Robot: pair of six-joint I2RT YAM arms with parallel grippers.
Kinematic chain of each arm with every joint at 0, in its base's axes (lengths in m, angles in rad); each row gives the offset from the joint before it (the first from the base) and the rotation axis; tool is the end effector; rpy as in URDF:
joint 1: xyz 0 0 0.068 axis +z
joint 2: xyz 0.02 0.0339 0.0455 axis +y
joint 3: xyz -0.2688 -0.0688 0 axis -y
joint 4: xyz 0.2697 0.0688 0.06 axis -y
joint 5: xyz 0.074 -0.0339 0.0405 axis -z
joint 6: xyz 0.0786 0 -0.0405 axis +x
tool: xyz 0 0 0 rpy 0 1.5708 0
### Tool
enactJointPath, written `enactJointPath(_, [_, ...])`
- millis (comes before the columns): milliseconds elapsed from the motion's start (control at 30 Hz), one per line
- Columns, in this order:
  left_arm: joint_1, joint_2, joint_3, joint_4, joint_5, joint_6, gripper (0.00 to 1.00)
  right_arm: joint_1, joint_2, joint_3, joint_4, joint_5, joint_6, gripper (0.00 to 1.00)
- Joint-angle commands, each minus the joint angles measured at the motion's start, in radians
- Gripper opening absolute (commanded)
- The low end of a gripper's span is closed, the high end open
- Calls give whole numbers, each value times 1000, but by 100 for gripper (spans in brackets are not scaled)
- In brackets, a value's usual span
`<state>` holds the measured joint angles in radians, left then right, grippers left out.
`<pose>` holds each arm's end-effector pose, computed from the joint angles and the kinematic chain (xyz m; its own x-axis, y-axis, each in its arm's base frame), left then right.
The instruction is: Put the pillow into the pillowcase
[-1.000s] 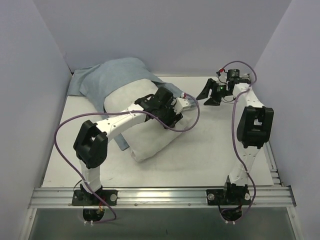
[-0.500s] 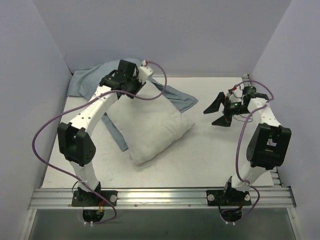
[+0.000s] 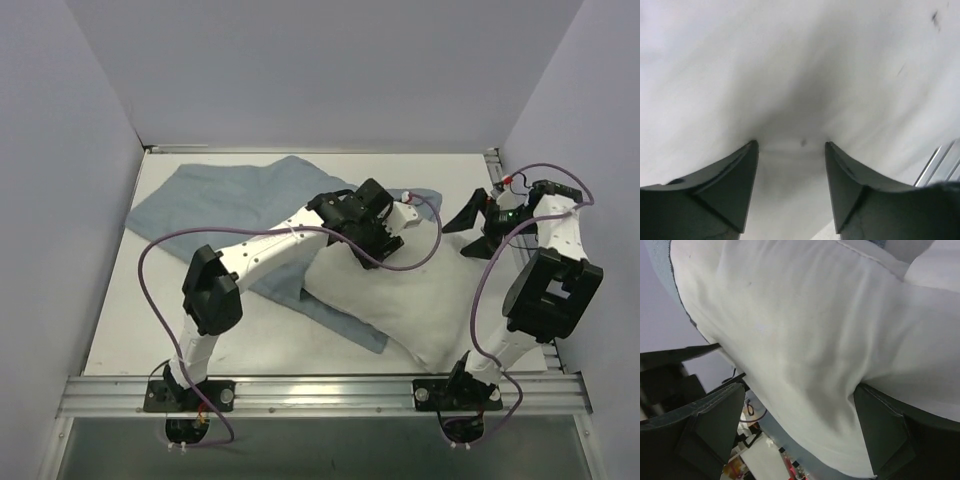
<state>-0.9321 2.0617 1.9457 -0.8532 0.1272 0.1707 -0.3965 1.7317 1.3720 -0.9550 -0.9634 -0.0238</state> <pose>0.2946 -0.4134 0.2537 -0.3418 0.7430 -0.5755 0.9105 0.4135 -0.0069 0.3632 -0.0821 0.2251 -0.8928 0.3590 -0.2721 0.0073 0.6155 0.7881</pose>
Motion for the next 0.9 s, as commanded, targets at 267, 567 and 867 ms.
enactJointPath(267, [141, -25, 303, -136, -280, -45, 88, -28, 55, -5, -99, 71, -77, 97])
enactJointPath(567, [142, 71, 334, -201, -339, -43, 83, -19, 103, 59, -111, 106, -48, 96])
enactJointPath(867, [107, 107, 369, -187, -262, -56, 74, -4, 108, 41, -122, 112, -57, 79])
